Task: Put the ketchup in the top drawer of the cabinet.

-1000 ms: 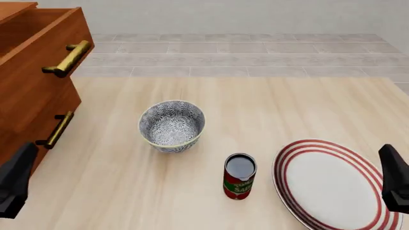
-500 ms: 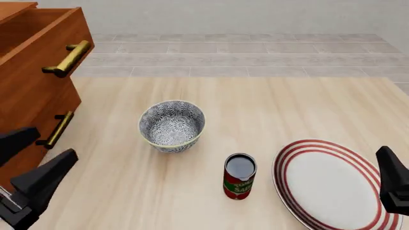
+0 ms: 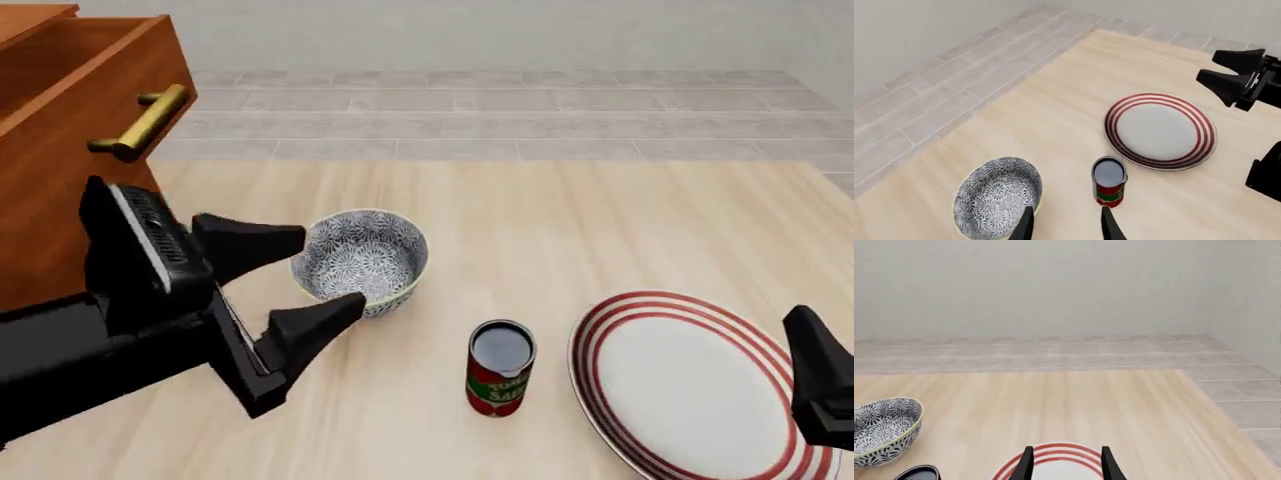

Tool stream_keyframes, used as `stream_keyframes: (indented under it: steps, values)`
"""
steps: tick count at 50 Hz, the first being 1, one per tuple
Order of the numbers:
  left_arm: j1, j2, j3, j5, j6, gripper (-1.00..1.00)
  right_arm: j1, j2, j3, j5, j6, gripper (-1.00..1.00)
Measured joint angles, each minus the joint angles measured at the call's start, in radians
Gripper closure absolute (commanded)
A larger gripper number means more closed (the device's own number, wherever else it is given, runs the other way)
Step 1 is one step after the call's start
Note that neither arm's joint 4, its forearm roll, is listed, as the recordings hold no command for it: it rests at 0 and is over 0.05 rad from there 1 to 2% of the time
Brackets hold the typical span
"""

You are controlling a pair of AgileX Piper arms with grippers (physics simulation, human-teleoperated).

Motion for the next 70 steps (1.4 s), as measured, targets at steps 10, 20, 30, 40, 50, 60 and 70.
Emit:
stream_keyframes:
  steps: [10, 20, 30, 40, 50, 60, 70]
  values:
    - [-0.052, 0.207, -0.150, 0.028, 0.041, -1.00, -0.007, 0.000, 0.000, -0.002, -0.009, -1.00]
    - [-0.090, 0.366, -0.285, 0.071, 0.060, -1.00, -0.010, 0.000, 0.000, -0.003, -0.015, -1.00]
    - [-0.122, 0.529, -0.390, 0.109, 0.089, -1.00, -0.017, 0.000, 0.000, -0.003, -0.016, -1.00]
    - [-0.122, 0.647, -0.458, 0.143, 0.110, -1.00, -0.026, 0.000, 0.000, -0.005, -0.014, -1.00]
    - [-0.123, 0.724, -0.501, 0.172, 0.124, -1.00, -0.035, 0.000, 0.001, -0.005, -0.014, -1.00]
    - [-0.121, 0.753, -0.519, 0.189, 0.117, -1.00, -0.040, 0.000, 0.001, -0.003, -0.010, -1.00]
    - [-0.155, 0.775, -0.513, 0.177, 0.082, -1.00, -0.041, 0.000, 0.001, -0.002, -0.007, -1.00]
